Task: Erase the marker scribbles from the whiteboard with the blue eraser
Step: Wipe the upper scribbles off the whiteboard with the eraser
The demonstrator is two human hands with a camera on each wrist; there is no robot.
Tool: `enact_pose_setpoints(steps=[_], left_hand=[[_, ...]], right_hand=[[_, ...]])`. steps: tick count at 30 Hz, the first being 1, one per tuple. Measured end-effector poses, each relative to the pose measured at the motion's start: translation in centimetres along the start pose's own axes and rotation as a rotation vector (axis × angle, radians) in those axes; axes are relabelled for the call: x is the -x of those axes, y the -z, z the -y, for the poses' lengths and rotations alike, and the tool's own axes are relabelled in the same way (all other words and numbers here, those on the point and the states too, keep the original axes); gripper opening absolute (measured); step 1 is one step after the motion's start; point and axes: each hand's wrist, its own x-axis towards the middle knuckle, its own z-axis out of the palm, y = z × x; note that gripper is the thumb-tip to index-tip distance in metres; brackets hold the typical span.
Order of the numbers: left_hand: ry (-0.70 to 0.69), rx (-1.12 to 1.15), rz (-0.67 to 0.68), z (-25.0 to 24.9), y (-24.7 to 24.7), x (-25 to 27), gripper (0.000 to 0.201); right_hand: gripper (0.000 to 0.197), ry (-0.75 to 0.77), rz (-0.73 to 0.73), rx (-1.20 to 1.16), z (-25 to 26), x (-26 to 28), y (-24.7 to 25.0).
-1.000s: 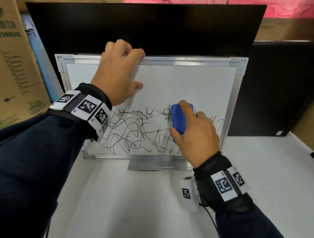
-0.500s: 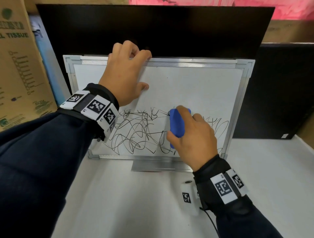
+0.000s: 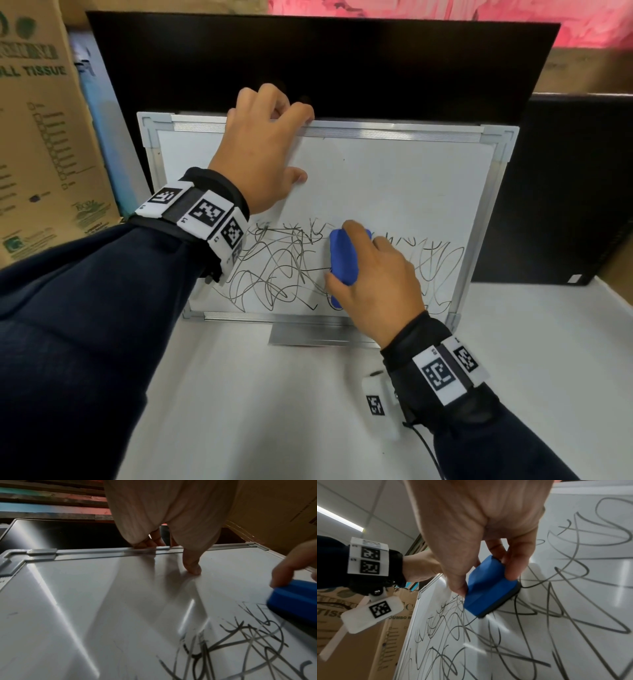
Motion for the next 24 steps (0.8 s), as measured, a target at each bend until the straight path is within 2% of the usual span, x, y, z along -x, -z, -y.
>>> enact_pose_setpoints(steps=[5, 9, 13, 15, 19, 22, 24], left_hand=[[-0.009, -0.001, -0.004, 0.0, 0.0, 0.0, 0.067], [0.0, -0.055, -0.019, 0.1, 0.0, 0.3, 0.065], [0.028, -0.117, -0.047, 0.5, 0.0, 0.7, 0.065], [0.023, -0.16, -0.026, 0.7, 0.4, 0.7, 0.066], [-0.052, -0.173, 0.059, 2.0, 1.4, 0.2, 0.072], [-0.111, -0.197, 0.126, 3.1, 2.0, 0.0, 0.081], [-0.107, -0.19, 0.12, 3.2, 2.0, 0.1, 0.082]], right_hand=[[0.064, -0.016, -0.071, -0.039, 0.3, -0.8, 0.0], [0.064, 0.03, 0.03, 0.01, 0.7, -0.6, -0.1], [0.064, 0.015, -0.045, -0.036, 1.2, -1.5, 0.2], [0.065, 0.028, -0.039, -0.017, 1.5, -1.6, -0.1], [0.068, 0.057, 0.07, 0.037, 1.6, -0.9, -0.5], [0.065, 0.055, 0.017, 0.01, 2.0, -1.7, -0.2], [0.065, 0.047, -0.017, -0.015, 2.4, -2.1, -0.3]])
